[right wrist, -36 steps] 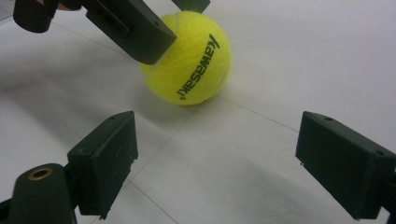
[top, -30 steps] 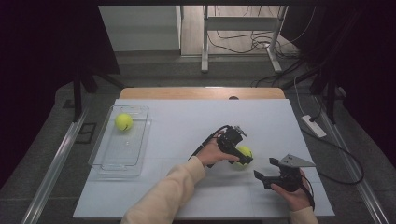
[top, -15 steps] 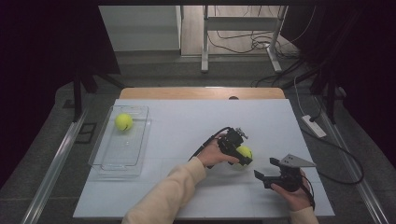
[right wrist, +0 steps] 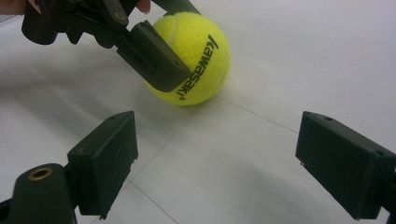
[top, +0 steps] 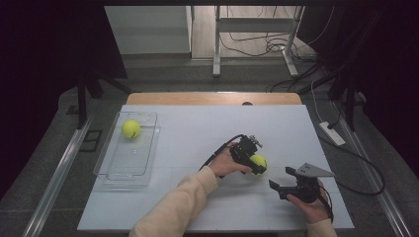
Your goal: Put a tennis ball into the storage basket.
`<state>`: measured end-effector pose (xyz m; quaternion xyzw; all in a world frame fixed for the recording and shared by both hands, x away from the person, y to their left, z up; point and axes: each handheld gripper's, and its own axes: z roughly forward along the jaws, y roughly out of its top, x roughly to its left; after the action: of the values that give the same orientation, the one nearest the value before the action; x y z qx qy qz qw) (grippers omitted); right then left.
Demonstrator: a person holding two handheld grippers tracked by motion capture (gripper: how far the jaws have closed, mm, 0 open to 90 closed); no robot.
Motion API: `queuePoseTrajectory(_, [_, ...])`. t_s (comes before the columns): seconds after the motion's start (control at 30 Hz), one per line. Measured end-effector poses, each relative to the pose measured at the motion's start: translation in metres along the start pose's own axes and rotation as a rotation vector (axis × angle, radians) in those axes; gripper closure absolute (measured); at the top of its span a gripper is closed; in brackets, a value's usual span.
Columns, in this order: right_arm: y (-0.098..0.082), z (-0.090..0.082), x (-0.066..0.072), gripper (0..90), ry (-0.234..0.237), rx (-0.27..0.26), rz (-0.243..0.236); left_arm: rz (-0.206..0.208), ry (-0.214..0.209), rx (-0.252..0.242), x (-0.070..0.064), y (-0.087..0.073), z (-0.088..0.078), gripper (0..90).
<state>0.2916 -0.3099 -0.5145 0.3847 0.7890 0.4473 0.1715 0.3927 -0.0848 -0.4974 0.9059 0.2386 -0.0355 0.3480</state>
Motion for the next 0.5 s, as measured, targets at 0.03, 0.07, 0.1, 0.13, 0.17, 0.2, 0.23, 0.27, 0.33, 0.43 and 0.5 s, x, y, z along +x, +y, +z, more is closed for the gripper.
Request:
queuePoseTrajectory(0.03, [0.000,0.000,0.000,12.5,0.000,-0.001,0.000,0.001,-0.001,-0.008,0.000,0.000,-0.002,27.0])
queuePoseTrajectory(0.07, [0.000,0.000,0.000,12.5,0.000,-0.001,0.000,0.001,-0.001,-0.008,0.000,0.000,-0.002,27.0])
queuePoseTrajectory(0.1, [0.000,0.000,0.000,12.5,0.001,-0.001,0.002,0.005,0.002,-0.014,0.001,0.000,-0.004,27.0])
queuePoseTrajectory(0.13, [0.000,0.000,0.000,12.5,0.001,-0.002,0.001,0.004,0.003,-0.018,0.001,0.001,-0.004,27.1])
queuePoseTrajectory(0.17, [0.000,0.000,0.000,12.5,0.001,-0.002,0.002,0.008,0.007,-0.022,0.001,0.001,-0.006,27.1])
queuePoseTrajectory(0.2, [0.000,0.000,0.000,12.5,0.000,-0.001,0.001,0.007,0.010,-0.024,0.001,0.001,-0.007,27.1])
queuePoseTrajectory(0.23, [0.000,0.000,0.000,12.5,0.000,-0.001,0.000,0.011,0.010,-0.028,0.001,0.001,-0.008,27.1])
queuePoseTrajectory(0.27, [0.000,0.000,0.000,12.5,0.000,0.000,-0.001,0.012,0.012,-0.029,0.001,0.001,-0.009,27.1])
queuePoseTrajectory(0.33, [0.000,0.000,0.000,12.5,-0.001,-0.001,0.000,0.011,0.018,-0.038,0.002,0.000,-0.011,27.1])
queuePoseTrajectory(0.43, [0.000,0.000,0.000,12.5,0.000,-0.001,0.001,0.010,0.023,-0.045,0.002,0.000,-0.014,27.1])
queuePoseTrajectory(0.5, [0.000,0.000,0.000,12.4,0.001,0.000,0.000,0.011,0.027,-0.049,0.002,-0.001,-0.015,27.1])
